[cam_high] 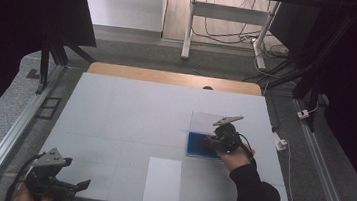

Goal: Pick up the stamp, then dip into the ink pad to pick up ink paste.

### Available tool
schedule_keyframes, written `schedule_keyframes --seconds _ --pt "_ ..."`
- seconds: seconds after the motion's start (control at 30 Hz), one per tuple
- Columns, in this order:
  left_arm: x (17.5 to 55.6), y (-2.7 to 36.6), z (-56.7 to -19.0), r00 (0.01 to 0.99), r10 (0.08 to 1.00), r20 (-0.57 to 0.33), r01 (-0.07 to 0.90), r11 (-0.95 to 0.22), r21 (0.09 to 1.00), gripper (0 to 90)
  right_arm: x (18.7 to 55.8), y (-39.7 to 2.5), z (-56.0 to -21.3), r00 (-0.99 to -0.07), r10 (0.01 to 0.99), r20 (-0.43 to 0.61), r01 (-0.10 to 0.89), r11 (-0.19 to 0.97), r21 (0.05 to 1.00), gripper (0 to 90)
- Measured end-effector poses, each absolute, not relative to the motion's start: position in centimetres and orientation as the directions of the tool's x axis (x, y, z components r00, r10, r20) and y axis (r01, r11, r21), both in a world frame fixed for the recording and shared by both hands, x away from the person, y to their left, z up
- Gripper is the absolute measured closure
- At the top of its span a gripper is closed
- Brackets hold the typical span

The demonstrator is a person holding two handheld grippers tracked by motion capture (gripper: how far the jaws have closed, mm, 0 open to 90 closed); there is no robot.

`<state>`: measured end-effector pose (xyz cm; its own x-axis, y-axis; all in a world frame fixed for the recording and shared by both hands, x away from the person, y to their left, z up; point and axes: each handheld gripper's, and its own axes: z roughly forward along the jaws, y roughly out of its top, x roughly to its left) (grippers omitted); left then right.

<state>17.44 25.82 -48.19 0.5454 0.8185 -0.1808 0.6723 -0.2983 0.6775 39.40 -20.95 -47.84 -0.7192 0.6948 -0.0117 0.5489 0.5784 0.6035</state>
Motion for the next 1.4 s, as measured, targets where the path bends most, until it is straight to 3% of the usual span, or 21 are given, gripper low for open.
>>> schedule_keyframes --seconds 0.8,1.4 --pt "17.5 26.0 -48.2 0.545 0.816 -0.193 0.675 -0.29 0.679 2.9 38.2 -21.8 -45.8 -0.738 0.675 -0.016 0.5 0.562 0.659 80.1" --pt "17.5 26.0 -48.2 0.545 0.816 -0.191 0.673 -0.291 0.68 3.1 38.9 -20.5 -47.9 -0.771 0.636 -0.024 0.486 0.613 0.623 80.0"
